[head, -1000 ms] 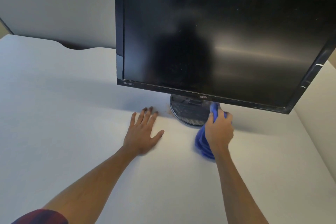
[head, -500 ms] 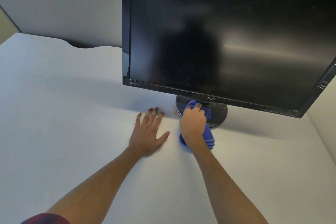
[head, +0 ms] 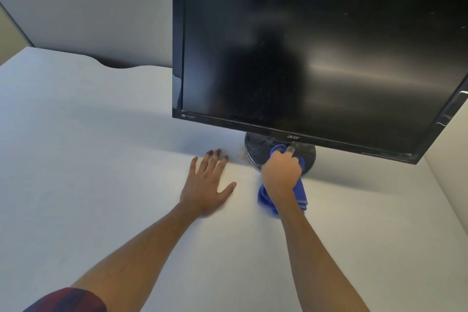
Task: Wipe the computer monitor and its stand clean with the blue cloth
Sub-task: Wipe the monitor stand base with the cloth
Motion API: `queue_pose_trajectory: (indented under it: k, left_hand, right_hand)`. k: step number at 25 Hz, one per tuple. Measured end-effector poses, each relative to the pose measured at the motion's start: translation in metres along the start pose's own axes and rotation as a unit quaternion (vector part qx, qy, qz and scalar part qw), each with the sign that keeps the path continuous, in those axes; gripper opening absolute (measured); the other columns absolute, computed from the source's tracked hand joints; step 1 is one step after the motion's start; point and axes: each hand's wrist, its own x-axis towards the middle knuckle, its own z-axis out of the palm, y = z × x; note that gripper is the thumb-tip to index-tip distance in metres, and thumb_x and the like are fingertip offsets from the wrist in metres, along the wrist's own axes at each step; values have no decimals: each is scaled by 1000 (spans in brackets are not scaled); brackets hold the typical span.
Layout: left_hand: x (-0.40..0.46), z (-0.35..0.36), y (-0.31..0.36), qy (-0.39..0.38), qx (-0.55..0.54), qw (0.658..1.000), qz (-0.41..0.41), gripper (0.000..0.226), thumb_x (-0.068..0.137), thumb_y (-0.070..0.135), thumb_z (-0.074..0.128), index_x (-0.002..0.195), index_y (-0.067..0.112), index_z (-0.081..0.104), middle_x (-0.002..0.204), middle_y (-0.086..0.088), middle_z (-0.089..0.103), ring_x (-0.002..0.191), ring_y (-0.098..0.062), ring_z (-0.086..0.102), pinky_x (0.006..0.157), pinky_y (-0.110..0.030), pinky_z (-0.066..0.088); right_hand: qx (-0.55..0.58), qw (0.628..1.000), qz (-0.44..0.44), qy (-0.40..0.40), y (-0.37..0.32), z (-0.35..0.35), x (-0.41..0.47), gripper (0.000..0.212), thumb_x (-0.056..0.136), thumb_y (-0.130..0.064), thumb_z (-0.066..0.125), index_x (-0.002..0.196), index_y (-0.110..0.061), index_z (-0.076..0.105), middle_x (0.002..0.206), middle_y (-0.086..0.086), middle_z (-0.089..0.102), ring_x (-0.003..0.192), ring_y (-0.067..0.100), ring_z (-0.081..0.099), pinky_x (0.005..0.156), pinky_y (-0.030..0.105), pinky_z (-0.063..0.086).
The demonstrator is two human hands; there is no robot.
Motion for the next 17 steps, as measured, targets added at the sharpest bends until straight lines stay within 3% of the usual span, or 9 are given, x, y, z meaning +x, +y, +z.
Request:
queue_pose_trajectory:
  k: [4, 7, 9, 11, 13, 17]
  left_hand:
    - [0, -2, 2, -1, -13, 1000, -6, 74, 91, 67, 16, 153, 27, 8, 162, 2, -1, 148, -18, -5, 119, -50, 2]
    - [0, -2, 2, 1, -17, 1000, -9, 73, 91, 67, 16, 153, 28, 8, 162, 3, -1, 148, -17, -6, 119, -49, 2]
    - [0, -1, 0, -3, -12, 1000, -5, 74, 91, 67, 16, 153, 28, 6, 162, 3, -3, 148, -17, -8, 119, -49, 0]
    - [1, 0, 0, -1, -8, 1000, 0, 74, 91, 67, 16, 153, 27, 6, 162, 2, -3, 148, -17, -8, 119, -49, 0]
    - [2, 0, -1, -2, -6, 1000, 2, 74, 91, 67, 16, 153, 27, 7, 162, 1, -3, 148, -19, -7, 119, -51, 2]
    - [0, 2, -1, 4, -3, 1000, -1, 74, 91, 66, 18, 153, 26, 8, 162, 1, -1, 148, -19, -4, 119, -50, 3]
  right_hand:
    - [-12, 994, -105, -16, -51, 1, 2, 40, 94, -24, 50, 132, -11, 49, 136, 15, 43, 104, 29, 56, 75, 32, 47]
    - [63, 982, -172, -36, -64, -5, -3, 38, 97, -23, 45, 134, -15, 47, 129, 12, 51, 106, 30, 56, 81, 36, 48]
    - [110, 986, -127, -7, -42, -9, -4, 34, 99, -26, 43, 131, -18, 51, 125, 10, 52, 102, 28, 58, 80, 36, 49]
    - [99, 993, -27, 55, -9, -7, -3, 30, 97, -27, 48, 124, -16, 55, 121, 10, 52, 100, 25, 57, 76, 34, 49]
    - [59, 997, 29, 47, 8, 0, -3, 32, 94, -25, 51, 124, -14, 56, 123, 11, 50, 102, 26, 56, 75, 35, 49]
    - [-23, 999, -32, 1, -19, 6, -4, 43, 93, -26, 54, 133, -11, 48, 139, 15, 40, 107, 27, 54, 79, 32, 48]
